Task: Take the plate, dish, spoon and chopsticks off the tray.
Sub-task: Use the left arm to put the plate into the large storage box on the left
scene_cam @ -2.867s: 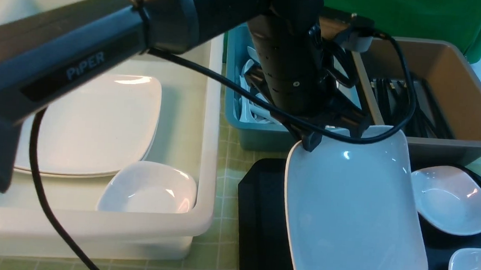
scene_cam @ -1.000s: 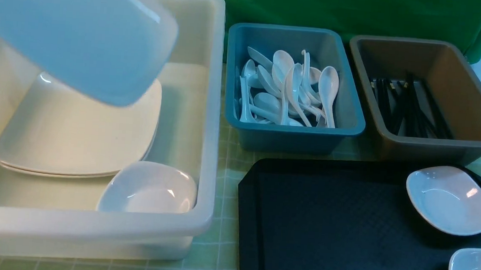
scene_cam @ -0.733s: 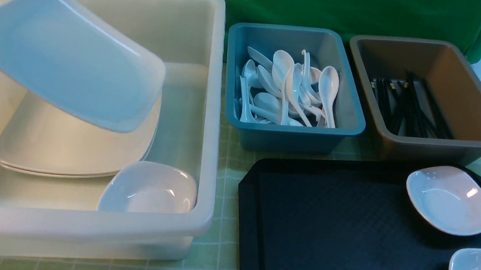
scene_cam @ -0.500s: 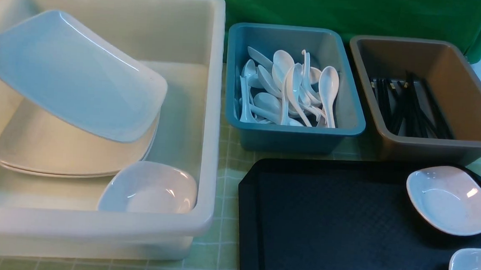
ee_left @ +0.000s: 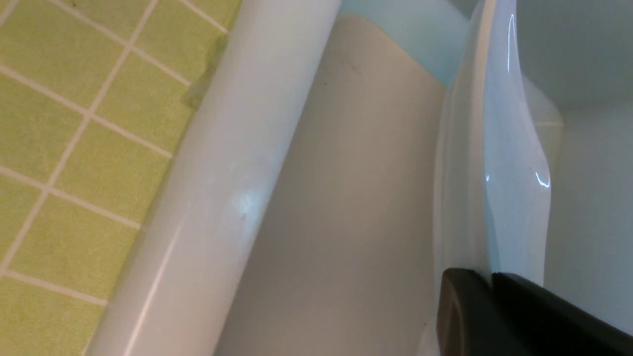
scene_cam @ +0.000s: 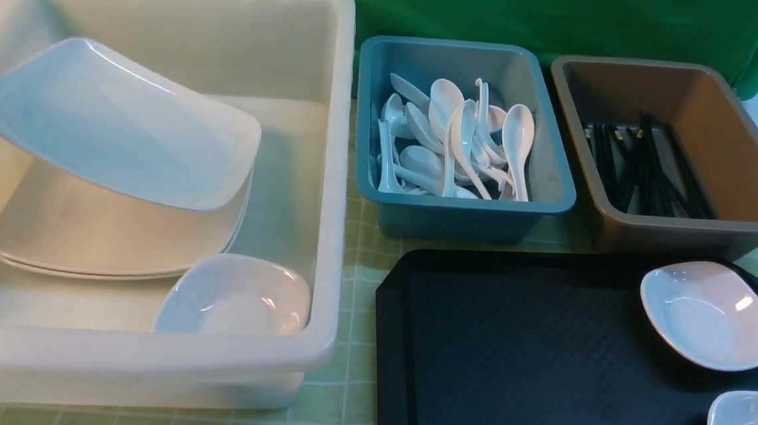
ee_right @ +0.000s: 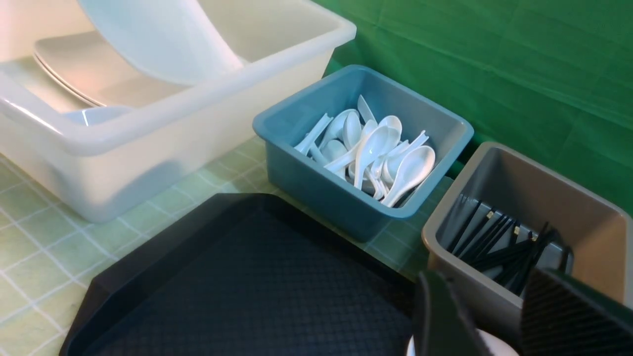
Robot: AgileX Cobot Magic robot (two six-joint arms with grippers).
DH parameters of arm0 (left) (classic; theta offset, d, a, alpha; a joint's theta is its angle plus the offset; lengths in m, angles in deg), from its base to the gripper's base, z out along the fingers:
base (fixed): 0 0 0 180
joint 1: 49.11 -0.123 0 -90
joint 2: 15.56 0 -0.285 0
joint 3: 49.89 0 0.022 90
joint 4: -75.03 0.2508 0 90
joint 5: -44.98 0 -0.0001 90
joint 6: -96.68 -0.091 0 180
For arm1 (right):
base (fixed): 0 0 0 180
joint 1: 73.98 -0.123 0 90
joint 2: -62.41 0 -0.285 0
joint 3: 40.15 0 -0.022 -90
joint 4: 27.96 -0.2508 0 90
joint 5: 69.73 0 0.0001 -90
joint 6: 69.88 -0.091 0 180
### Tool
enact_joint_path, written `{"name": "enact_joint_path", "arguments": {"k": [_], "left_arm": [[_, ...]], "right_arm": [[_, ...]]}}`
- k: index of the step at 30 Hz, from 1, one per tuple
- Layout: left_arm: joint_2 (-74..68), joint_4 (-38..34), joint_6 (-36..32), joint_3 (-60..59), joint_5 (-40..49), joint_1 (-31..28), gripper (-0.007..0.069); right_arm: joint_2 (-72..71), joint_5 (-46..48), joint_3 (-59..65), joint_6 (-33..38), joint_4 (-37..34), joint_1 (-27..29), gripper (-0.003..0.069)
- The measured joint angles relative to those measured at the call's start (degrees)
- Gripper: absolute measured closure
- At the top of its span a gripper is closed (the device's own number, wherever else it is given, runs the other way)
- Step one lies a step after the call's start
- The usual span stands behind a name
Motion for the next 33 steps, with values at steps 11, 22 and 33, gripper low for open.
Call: {"name": "enact_joint_path", "arguments": {"k": [11,22,33], "left_arm": [[-0.1,5.9,0.0,0.0,2.5,0.0,0.0617],[-0.2,6.4,0.0,0.0,4.4,0.0,0.0619],[-0.2,6.5,-3.3,0.0,5.5,0.0,0.0534]], "right_arm": [[0.0,0.0,0.0,-0.1,0.0,0.0,0.042],[0.0,0.0,0.0,-0.1,0.0,0.0,0.042],[0.0,-1.9,0.0,-0.1,0.0,0.0,0.0419]]}}
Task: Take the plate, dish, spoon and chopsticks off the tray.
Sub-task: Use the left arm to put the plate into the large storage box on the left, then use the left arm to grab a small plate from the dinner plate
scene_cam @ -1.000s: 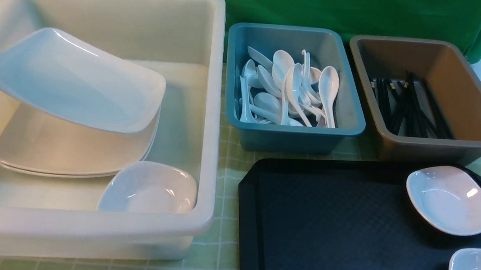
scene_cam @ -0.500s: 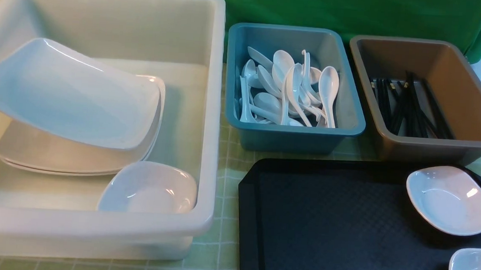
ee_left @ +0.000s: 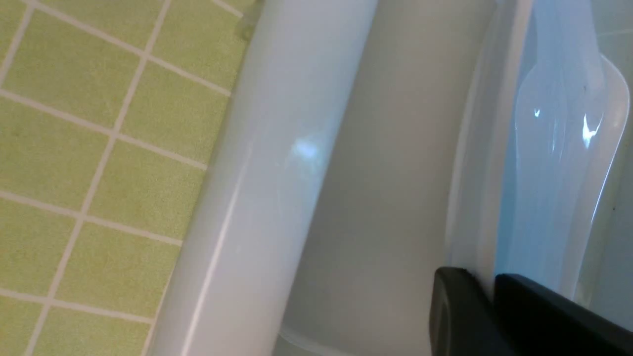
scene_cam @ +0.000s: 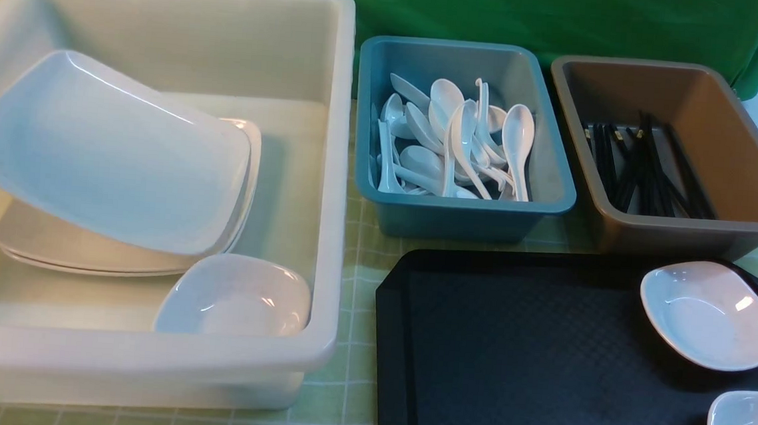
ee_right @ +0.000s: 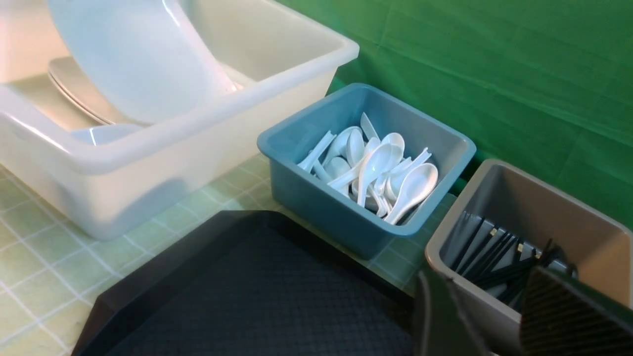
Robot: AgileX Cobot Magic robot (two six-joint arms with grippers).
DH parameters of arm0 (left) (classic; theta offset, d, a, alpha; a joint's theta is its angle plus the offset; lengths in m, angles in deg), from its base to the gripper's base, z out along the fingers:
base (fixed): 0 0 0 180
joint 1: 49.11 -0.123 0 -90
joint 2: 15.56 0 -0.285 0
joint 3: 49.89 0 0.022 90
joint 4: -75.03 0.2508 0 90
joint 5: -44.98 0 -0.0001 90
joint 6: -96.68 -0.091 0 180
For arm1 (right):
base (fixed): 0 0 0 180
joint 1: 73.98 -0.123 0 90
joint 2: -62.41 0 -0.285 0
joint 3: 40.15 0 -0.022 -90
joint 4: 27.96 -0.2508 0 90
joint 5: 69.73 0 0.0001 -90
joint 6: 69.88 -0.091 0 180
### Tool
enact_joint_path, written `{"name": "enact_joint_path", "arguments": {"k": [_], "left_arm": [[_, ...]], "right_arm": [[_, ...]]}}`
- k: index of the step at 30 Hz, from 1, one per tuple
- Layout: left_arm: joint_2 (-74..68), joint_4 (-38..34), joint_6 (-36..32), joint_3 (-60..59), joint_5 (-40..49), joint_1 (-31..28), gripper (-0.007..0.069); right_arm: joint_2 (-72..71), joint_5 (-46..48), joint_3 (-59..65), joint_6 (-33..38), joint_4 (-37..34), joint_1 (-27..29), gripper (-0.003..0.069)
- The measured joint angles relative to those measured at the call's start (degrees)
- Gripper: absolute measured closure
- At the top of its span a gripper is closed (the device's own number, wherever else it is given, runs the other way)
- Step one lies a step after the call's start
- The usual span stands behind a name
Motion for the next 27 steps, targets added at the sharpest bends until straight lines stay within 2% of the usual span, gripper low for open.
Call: {"name": "enact_joint_path", "arguments": {"k": [1,4,5,6,7,10,13,17,21,24,25,26,27], "left_arm": [[0.0,0.0,-0.1,0.0,0.0,0.0,0.0529],[0.0,0.0,-0.2,0.0,0.1,0.0,0.0452],[0.0,0.0,-0.2,0.0,0.1,0.0,0.0384],[0.0,0.0,-0.2,0.0,0.1,0.0,0.0377],[0.0,0.0,-0.3,0.0,0.4,0.0,0.0319],[0.0,-0.3,-0.4,0.0,0.6,0.0,0.0265],[0.0,-0.5,-0.6,0.1,1.4,0.0,0.0179],[0.2,-0.5,-0.7,0.1,2.7,0.0,0.0123],[1.2,-0.9,-0.7,1.2,5.2,0.0,0.0123],[2.3,-2.3,-0.6,1.8,6.6,0.0,0.0155],[3.6,-4.4,-0.5,2.2,8.0,0.1,0.0225],[4.0,-4.9,-0.5,2.2,8.1,0.1,0.0235],[5.2,-6.0,-0.3,2.2,8.8,0.7,0.0308]], "right_arm": [[0.0,0.0,0.0,0.0,0.0,0.0,0.0419],[0.0,0.0,0.0,0.0,0.0,0.0,0.0419],[0.0,0.0,0.0,0.0,0.0,0.0,0.0419],[0.0,0.0,0.0,0.0,0.0,0.0,0.0419],[0.0,0.0,0.0,0.0,0.0,0.0,0.0419],[0.0,0.0,0.0,0.0,0.0,0.0,0.0419],[0.0,0.0,0.0,0.0,0.0,0.0,0.0419],[0.0,0.0,0.0,0.0,0.0,0.0,0.0419],[0.0,0.0,0.0,0.0,0.0,0.0,0.0424],[0.0,0.0,0.0,0.0,0.0,0.0,0.0426],[0.1,0.3,-0.2,0.0,0.0,0.0,0.0431],[0.2,0.6,-0.4,0.0,0.0,0.0,0.0433],[0.7,1.8,-1.2,0.0,0.0,0.0,0.0445]]}}
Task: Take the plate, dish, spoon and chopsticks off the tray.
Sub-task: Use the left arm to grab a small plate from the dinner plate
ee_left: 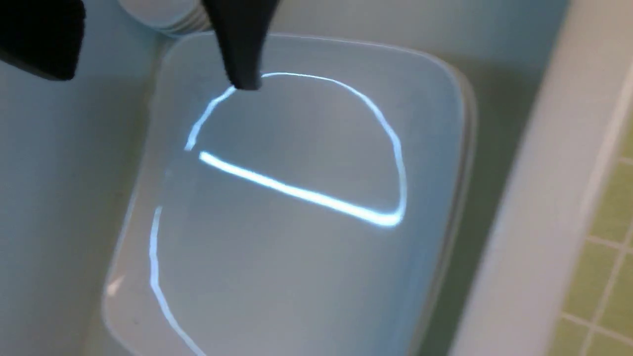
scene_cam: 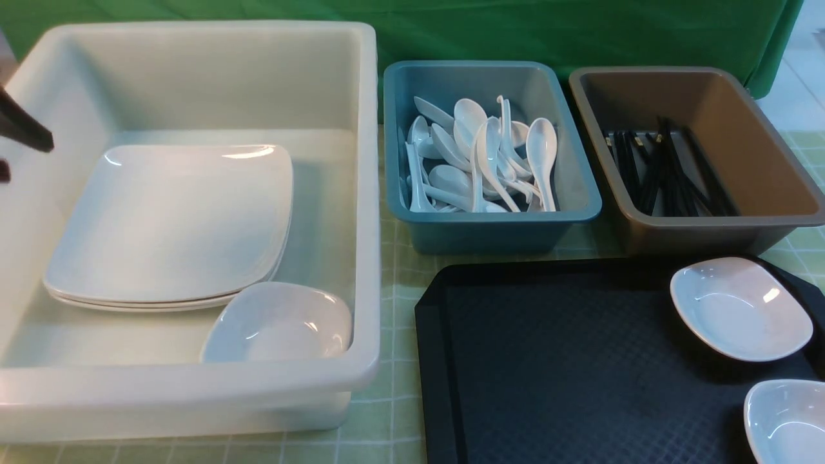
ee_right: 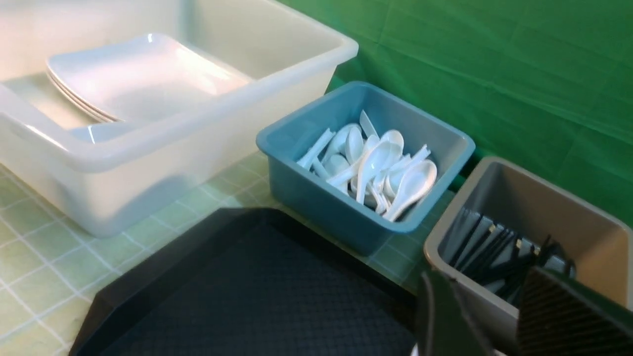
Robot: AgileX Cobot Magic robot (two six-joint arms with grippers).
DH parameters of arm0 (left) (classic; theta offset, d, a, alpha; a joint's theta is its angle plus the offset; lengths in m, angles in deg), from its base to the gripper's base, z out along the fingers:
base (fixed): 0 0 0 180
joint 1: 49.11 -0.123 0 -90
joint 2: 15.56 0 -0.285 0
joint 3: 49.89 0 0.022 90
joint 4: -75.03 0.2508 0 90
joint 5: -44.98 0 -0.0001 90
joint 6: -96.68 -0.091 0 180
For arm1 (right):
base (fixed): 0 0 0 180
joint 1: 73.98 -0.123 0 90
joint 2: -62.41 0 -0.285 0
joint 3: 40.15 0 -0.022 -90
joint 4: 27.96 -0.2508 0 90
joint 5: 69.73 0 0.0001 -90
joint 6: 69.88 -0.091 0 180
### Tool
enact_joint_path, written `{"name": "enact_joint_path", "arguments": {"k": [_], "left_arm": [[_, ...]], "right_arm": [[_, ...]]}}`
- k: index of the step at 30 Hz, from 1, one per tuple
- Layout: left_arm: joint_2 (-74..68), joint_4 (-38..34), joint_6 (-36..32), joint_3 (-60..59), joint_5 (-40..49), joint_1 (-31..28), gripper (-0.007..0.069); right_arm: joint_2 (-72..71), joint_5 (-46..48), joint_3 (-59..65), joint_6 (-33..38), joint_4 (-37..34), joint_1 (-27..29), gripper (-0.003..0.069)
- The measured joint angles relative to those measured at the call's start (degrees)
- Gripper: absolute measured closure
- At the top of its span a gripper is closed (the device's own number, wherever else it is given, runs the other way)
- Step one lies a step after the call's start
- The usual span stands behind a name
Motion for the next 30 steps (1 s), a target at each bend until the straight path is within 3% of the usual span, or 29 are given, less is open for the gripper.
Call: {"name": "enact_joint_path", "arguments": {"k": [1,2,4,6,9,15,21,26,30], "left_arm": [[1.0,-0.3,0.3,0.1,0.4,1.2,0.0379],[1.4,-0.5,0.3,0.1,0.4,1.4,0.0392],[3.8,-0.4,1.7,0.1,0.6,6.5,0.0545],[5.3,-0.3,2.7,0.1,0.6,11.7,0.0604],[6.5,-0.1,5.0,0.2,0.6,22.2,0.0626],[2.5,7.5,15.8,0.3,-4.7,48.6,0.0581],[-9.5,6.9,20.5,3.1,-12.1,66.6,0.0451],[-20.6,4.5,23.4,10.5,-13.0,73.3,0.0347],[-29.0,1.2,23.6,19.7,-13.0,77.2,0.0319]], "right_arm": [[0.6,1.6,-1.1,0.0,0.0,0.0,0.0465],[0.9,2.2,-1.5,0.0,0.1,0.0,0.0473],[2.8,5.9,-4.1,0.0,0.5,0.0,0.0529],[4.5,9.5,-6.7,0.0,1.3,0.0,0.0578],[6.6,13.8,-10.3,0.0,2.0,0.0,0.0627],[7.4,16.3,-12.5,0.0,2.2,0.0,0.0648],[7.4,16.4,-12.6,0.0,2.2,0.0,0.063],[7.4,16.4,-12.6,-1.8,2.2,0.0,0.0626],[7.4,16.4,-12.6,-2.9,2.2,0.0,0.0622]]}}
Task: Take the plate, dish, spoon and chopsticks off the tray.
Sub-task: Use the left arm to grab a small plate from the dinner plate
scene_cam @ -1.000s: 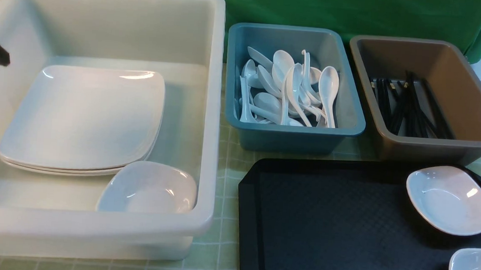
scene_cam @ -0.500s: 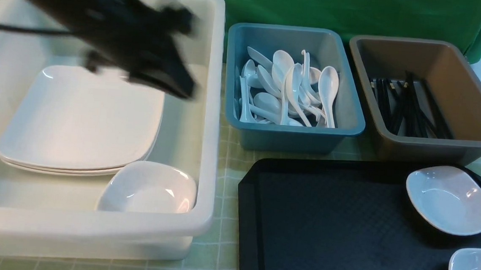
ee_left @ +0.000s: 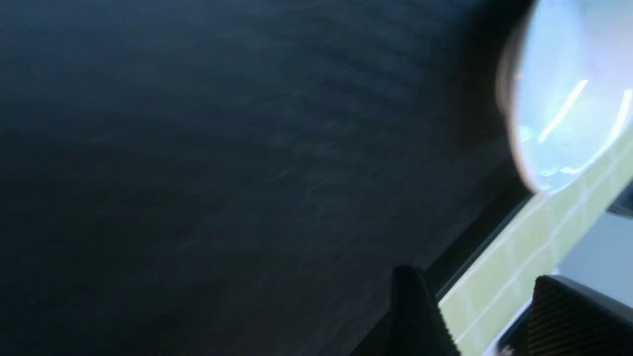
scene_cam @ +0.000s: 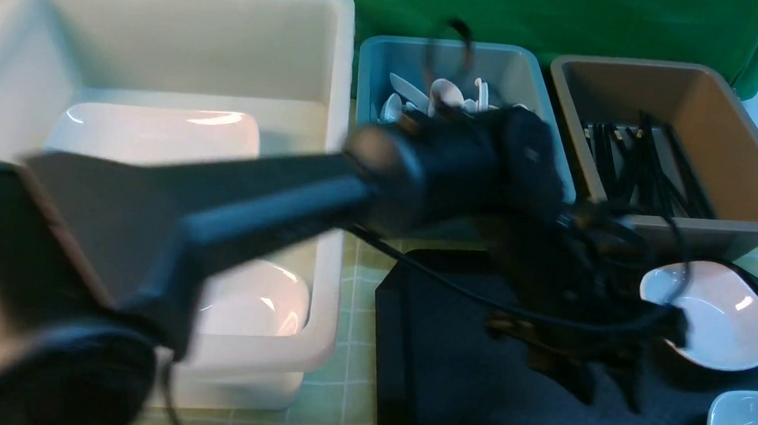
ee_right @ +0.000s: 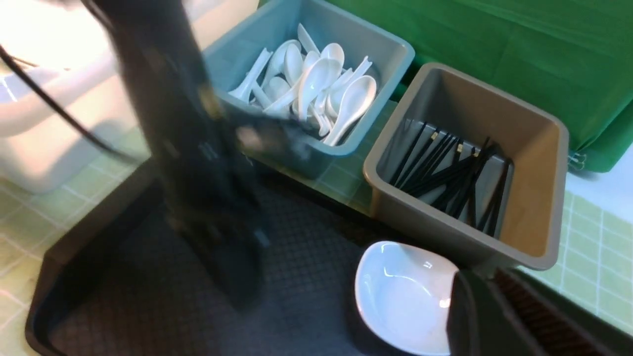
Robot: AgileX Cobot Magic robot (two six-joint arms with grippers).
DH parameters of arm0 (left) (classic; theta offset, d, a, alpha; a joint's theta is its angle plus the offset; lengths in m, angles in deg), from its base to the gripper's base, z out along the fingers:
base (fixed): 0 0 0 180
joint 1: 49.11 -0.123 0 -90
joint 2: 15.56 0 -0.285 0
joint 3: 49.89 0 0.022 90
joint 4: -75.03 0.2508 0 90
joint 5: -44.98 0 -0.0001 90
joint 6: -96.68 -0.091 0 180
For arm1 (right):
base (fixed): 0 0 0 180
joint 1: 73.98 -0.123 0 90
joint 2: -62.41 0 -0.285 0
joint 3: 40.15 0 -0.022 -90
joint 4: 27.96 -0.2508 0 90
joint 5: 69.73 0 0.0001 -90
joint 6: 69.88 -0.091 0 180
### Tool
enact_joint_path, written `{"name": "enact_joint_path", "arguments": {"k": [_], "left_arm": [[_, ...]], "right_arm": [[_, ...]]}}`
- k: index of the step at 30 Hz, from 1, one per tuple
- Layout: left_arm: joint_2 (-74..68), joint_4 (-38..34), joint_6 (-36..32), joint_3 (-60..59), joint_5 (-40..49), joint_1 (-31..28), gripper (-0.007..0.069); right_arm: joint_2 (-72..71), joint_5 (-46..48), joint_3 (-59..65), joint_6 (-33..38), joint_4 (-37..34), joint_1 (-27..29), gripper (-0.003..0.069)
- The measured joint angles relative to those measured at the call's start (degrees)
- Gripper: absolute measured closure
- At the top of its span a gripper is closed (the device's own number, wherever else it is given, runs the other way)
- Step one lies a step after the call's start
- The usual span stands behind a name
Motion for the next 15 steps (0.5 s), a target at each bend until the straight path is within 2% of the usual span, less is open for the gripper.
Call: {"name": "enact_joint_path", "arguments": {"k": [8,15], "left_arm": [[-12.9,0.4,3.2,19.2,-0.4,6.0,0.032],[-17.0,4.5,5.9,24.2,-2.1,7.5,0.032]], "right_arm": [[0.0,-0.1,0.0,-0.2,0.0,0.0,0.0617],[0.0,-0.1,0.0,-0.2,0.0,0.0,0.061]]}}
